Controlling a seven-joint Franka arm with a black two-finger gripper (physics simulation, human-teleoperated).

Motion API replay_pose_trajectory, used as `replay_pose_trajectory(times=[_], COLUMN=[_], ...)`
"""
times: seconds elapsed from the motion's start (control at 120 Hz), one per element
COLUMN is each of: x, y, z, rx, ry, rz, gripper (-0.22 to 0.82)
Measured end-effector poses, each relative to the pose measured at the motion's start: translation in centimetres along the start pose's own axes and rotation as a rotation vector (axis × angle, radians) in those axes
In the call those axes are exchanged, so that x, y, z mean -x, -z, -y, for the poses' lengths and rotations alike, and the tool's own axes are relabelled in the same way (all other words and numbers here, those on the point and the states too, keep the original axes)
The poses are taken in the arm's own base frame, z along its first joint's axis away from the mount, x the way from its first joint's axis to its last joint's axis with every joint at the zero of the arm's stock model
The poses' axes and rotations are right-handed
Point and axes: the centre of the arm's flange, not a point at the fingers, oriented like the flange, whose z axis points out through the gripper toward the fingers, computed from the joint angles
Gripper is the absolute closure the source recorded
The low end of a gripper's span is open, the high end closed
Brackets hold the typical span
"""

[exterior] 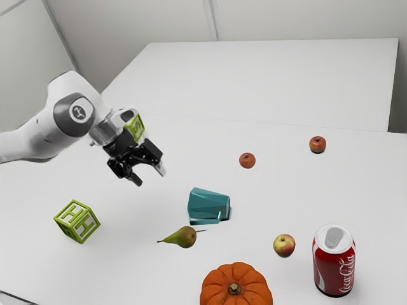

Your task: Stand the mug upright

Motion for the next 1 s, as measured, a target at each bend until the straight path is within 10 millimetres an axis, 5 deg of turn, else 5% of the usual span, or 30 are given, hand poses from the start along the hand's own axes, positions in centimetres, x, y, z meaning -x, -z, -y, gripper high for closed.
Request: replay_pose_trajectory(times=[0.35, 1.0], x=[-1.4, -2.2], y=[-7.4, -15.6], z=[0.4, -1.2], rx=[0.08, 0.31], ry=[0.052, 0.069], rz=[-0.021, -0.119], gripper=[0.0, 0.0])
